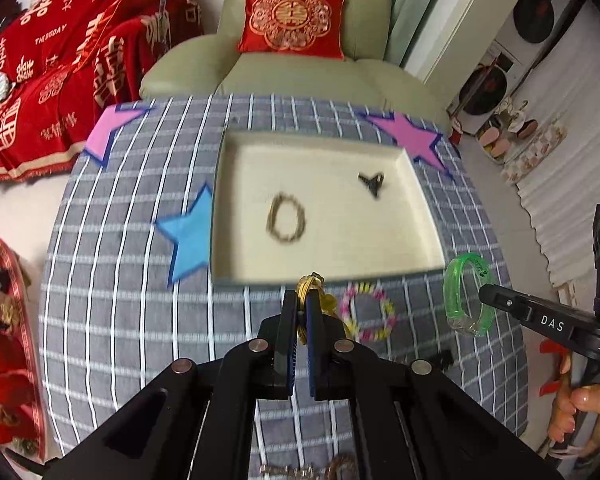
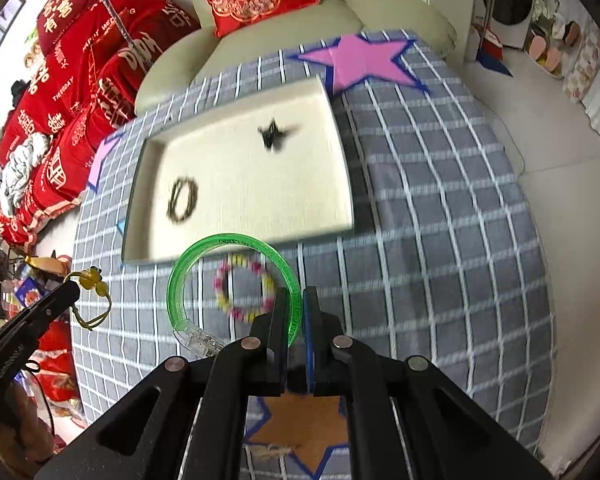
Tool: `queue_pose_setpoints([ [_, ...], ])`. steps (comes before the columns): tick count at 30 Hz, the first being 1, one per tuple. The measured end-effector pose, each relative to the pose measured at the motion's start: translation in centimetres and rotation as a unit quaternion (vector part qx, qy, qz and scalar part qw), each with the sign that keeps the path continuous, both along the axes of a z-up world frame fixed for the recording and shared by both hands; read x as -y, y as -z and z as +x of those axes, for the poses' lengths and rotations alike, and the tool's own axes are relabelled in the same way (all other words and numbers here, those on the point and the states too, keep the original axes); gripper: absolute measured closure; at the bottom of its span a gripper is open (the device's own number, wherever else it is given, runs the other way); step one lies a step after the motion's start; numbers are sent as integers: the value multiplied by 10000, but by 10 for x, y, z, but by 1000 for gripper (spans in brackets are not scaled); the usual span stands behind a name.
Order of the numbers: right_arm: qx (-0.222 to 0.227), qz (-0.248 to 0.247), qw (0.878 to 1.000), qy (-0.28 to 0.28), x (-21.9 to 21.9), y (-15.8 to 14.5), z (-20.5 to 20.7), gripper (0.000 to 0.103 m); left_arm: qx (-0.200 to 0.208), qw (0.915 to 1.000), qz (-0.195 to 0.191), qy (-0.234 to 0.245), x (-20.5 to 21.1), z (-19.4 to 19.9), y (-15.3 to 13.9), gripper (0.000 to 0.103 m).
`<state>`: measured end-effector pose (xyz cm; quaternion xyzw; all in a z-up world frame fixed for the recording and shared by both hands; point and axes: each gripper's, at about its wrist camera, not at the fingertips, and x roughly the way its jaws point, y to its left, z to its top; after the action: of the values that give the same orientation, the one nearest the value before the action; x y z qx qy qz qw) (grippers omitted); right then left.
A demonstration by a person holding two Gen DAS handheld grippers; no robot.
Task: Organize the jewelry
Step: 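Carry the yellow bracelet and green bangle over the white tray with both tools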
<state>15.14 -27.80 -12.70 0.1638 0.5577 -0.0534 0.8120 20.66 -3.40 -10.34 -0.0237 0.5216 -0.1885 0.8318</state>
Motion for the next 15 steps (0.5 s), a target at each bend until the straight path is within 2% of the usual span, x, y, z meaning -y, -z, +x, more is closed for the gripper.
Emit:
queue_pose_setpoints([
  [8,165,-207,9994,-205,15,-8,59,96,186,9998,-25,-6,27,48,-2,91],
  [15,130,-338,9987,-370,19,6,107,96,188,9997,133,-119,47,93,16,91],
])
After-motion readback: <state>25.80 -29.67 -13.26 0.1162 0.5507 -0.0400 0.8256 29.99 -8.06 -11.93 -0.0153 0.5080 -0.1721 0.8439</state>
